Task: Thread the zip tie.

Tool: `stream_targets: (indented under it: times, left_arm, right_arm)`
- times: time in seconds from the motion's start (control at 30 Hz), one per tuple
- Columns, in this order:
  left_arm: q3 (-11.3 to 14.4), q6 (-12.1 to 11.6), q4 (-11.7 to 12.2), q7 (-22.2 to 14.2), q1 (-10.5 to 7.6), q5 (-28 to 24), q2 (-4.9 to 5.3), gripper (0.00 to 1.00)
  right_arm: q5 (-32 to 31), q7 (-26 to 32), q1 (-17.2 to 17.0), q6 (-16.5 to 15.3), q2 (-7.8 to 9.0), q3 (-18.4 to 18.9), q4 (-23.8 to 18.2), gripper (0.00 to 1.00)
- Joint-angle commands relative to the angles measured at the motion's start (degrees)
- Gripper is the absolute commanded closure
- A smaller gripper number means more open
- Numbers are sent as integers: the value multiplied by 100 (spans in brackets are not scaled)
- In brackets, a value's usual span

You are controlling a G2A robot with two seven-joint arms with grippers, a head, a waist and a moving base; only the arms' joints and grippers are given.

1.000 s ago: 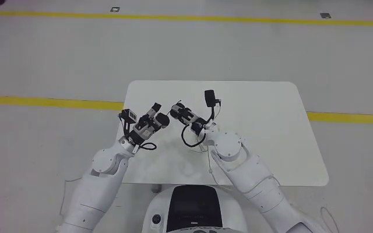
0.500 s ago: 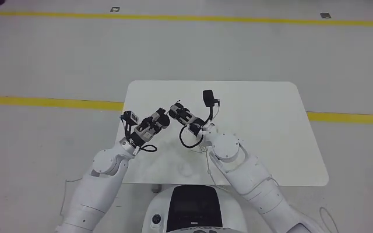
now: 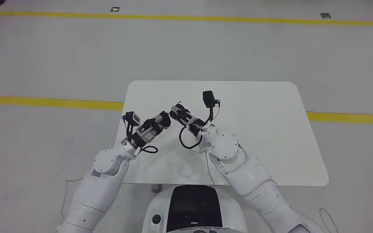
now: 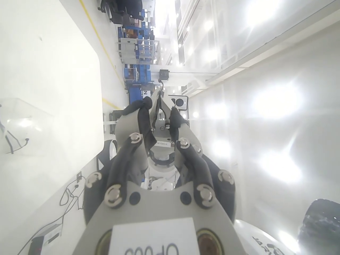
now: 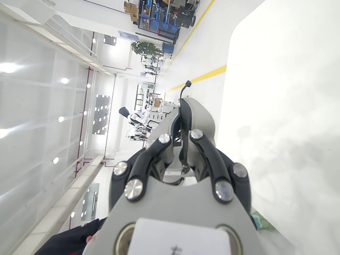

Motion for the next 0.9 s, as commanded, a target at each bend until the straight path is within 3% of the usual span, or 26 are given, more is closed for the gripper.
stream_targets:
  times: [0.0,0.03,0.27,0.3,0.33,0.37,0.53,0.7,0.87]
  left_arm:
    - [10,-9,21,-5,-10,-8,1,96]
    - [15,-13,31,-10,-16,-14,1,100]
    - [49,-40,63,2,-40,-31,3,100]
    - [51,-43,63,6,-40,-29,3,100]
    - [52,-49,60,13,-38,-25,5,100]
    - [49,-54,56,18,-34,-23,6,100]
    - [-10,-30,38,52,-10,14,25,100]
    - [-194,80,5,-106,-9,-16,72,100]
    - [-361,263,-74,-429,31,-138,122,100]
  right_arm:
    - [-16,-1,-16,18,0,4,-15,100]
    - [-24,-1,-24,25,0,6,-24,100]
    - [-54,4,-62,67,1,51,-41,100]
    - [-54,10,-63,69,0,54,-41,89]
    - [-48,21,-63,72,-1,58,-41,53]
    - [-40,31,-61,73,-2,61,-38,0]
    - [-26,93,-24,24,-6,84,-17,0]
    - [87,264,-63,-150,41,368,40,0]
    - [498,920,-88,-416,106,686,170,0]
